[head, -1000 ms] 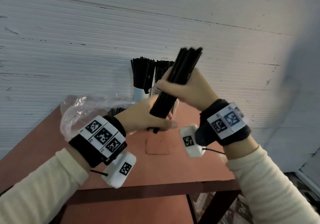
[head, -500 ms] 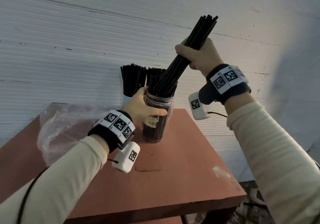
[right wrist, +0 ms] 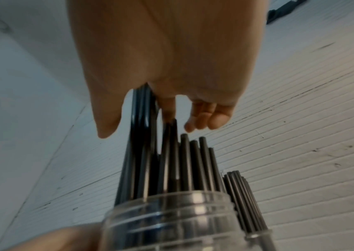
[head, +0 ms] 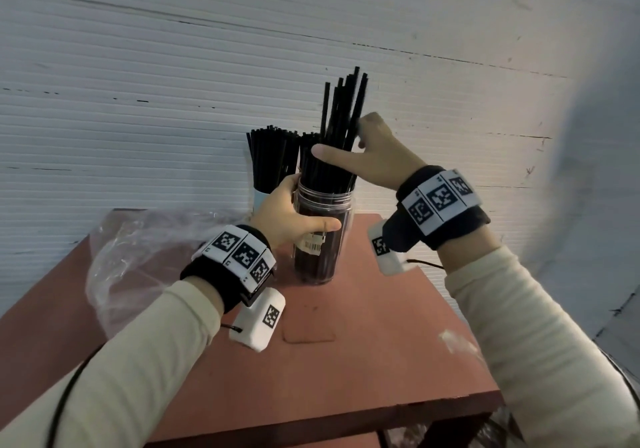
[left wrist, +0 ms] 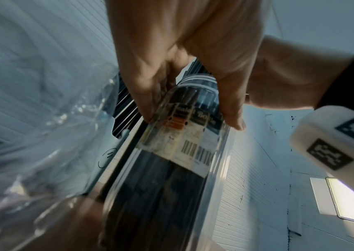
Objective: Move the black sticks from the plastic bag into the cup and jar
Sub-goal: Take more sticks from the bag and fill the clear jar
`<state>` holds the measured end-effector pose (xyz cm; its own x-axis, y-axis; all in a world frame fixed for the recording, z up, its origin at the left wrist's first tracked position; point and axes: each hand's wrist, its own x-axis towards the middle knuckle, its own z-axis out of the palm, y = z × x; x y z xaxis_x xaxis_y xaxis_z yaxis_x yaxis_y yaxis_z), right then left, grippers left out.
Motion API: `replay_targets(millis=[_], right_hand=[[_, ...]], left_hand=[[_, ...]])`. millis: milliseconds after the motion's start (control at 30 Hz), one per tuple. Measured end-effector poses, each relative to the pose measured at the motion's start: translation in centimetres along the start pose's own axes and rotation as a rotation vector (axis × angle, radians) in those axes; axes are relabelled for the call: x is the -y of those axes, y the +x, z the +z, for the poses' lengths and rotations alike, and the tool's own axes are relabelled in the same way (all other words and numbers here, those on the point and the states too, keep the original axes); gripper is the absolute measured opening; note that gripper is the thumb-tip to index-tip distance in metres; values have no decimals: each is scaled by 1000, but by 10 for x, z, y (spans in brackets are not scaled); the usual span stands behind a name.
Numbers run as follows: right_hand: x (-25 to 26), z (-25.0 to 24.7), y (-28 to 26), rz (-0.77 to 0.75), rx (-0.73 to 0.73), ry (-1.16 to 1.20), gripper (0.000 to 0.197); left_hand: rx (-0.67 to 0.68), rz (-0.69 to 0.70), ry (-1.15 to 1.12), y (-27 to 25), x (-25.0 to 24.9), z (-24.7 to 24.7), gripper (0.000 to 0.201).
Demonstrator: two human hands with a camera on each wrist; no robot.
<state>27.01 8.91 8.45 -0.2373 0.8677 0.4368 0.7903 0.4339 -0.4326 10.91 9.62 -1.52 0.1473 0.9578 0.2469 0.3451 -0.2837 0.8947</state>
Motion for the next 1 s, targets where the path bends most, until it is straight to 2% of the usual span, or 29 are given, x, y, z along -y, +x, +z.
replay_targets(millis=[67, 133, 167, 267, 367, 433, 500, 633, 767, 867, 933, 1000], right_hand=[[5, -4, -2, -30, -102, 79, 69], [13, -8, -2, -138, -244, 211, 90], [15, -9, 0, -207, -298, 229, 92], [21, -7, 4, -344, -300, 131, 71], [16, 8, 2, -384, -191, -16, 40], [9, 22, -5, -379, -120, -96, 31], [6, 30, -12, -374, -104, -138, 32], [8, 32, -22, -372, -218, -173, 46], [7, 44, -27, -322, -126, -268, 48], [10, 42, -29, -317, -138, -205, 51], [18, 38, -33, -341, -197, -123, 51], [27, 39, -40, -383, -283, -20, 46]], left_hand=[[6, -5, 7, 0, -1, 0, 106], [13, -17, 2, 0, -2, 0, 106], [14, -23, -4, 0, -2, -1, 105], [14, -28, -19, -1, -3, 0, 103], [11, -15, -15, -2, -3, 0, 103], [13, -5, 12, -2, -3, -1, 103], [18, -4, 32, -3, -4, -1, 101], [24, 5, 35, -6, -8, 1, 96], [67, -1, 43, -9, -13, 1, 100], [126, -57, 96, -14, -17, -7, 117], [127, -60, 101, -22, -20, -16, 114], [79, -19, 53, -34, -25, -29, 100]])
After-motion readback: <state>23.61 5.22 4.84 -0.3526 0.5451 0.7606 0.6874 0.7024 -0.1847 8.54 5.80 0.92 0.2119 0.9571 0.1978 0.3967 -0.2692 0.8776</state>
